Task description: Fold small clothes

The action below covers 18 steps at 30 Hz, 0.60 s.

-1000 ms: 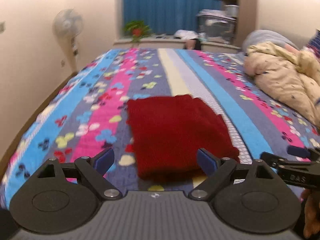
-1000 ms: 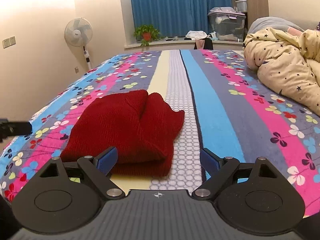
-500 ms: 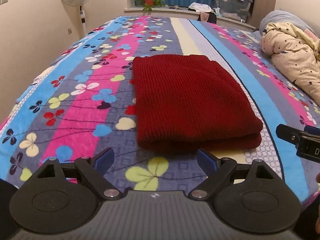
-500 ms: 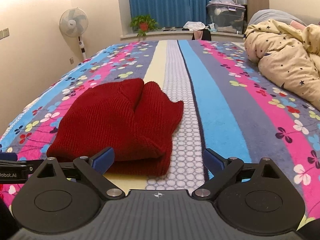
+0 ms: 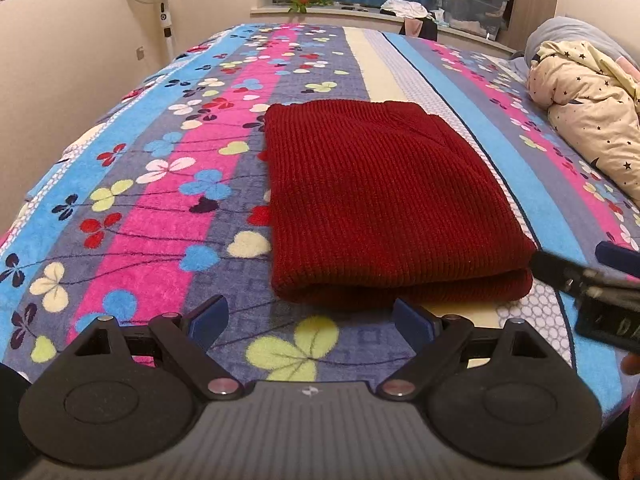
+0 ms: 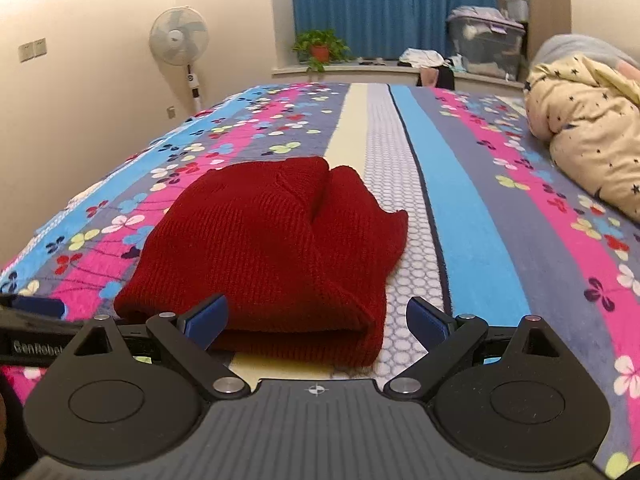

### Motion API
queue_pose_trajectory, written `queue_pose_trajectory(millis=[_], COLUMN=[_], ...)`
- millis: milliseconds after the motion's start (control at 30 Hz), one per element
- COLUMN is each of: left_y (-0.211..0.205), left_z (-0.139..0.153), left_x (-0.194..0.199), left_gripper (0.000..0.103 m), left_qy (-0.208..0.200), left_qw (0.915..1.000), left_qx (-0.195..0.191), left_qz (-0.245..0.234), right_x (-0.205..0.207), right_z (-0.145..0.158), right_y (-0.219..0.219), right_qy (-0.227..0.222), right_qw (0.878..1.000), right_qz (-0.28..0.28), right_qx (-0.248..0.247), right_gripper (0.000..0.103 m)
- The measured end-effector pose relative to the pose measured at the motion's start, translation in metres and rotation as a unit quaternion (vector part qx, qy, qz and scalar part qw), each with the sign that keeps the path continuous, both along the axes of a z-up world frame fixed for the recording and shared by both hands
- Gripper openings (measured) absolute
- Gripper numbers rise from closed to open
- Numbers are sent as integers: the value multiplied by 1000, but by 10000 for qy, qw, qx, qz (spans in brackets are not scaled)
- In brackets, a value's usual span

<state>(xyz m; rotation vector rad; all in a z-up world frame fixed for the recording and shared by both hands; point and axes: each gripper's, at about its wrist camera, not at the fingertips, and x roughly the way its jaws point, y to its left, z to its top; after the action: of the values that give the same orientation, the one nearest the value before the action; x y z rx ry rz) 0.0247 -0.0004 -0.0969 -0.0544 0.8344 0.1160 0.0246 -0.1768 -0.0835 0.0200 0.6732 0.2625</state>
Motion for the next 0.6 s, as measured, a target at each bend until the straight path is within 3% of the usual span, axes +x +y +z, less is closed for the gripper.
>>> queue_pose_trajectory(millis=[600], left_y=[-1], left_z=[0], left_x=[0], left_gripper=[93], left_qy=[-37], left_qw=[10000], left_qx=[52], left_qz=[-34], right_x=[-3], right_z=[1], right_y=[8], right_qy=[-101], right_qw=[9996], right_qz=[226], right_qx=[128], right_gripper=[96])
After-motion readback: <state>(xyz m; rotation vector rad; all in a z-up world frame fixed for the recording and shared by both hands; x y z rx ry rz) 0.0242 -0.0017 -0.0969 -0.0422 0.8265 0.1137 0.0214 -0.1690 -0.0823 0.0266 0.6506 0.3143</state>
